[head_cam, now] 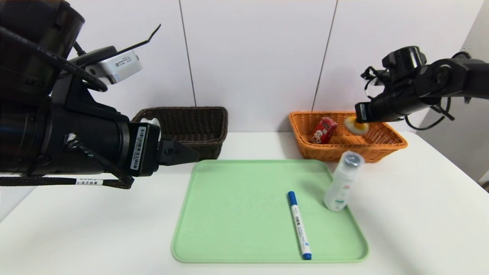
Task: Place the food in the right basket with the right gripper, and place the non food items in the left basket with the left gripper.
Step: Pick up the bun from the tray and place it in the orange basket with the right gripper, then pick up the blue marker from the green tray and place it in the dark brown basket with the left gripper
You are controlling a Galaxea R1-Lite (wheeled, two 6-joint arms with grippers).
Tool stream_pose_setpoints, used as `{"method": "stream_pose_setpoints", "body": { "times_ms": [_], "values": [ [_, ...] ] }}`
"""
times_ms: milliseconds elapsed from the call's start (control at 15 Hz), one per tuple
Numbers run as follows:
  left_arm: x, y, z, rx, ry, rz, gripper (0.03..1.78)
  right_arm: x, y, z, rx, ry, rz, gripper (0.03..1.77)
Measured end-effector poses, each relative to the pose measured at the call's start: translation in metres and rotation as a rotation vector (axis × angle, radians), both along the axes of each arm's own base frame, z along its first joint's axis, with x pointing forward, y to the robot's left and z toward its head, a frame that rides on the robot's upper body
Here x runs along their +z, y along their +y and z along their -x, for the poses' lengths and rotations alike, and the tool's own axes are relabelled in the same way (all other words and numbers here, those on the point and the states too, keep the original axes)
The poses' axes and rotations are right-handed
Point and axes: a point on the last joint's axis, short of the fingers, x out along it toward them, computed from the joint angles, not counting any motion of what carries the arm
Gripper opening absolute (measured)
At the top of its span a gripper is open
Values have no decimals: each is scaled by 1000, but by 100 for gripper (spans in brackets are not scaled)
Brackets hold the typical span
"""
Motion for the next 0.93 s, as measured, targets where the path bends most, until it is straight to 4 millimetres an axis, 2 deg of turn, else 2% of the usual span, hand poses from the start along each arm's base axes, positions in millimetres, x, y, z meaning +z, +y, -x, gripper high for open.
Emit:
{"method": "stream_pose_setpoints", "body": {
  "times_ms": [133, 267, 400, 533, 733, 933],
  "values": [
    [0, 0, 0, 0, -1, 1, 169, -15, 0, -9, -2, 24, 0, 6],
    [0, 0, 0, 2, -1, 2, 169, -23, 0, -14, -3, 37, 0, 44],
    [0, 0, 0, 2, -1, 2, 169, -25, 0, -15, 0, 42, -1, 73],
    [1, 0, 0, 2, -2, 3, 169, -23, 0, -14, 1, 40, -2, 95],
    [2, 1, 1, 2, -5, 6, 169, -5, 1, -4, 36, 3, -33, 119],
    [2, 1, 1, 1, -7, 8, 169, 28, 1, 14, 57, -74, -46, 136]
  ]
}}
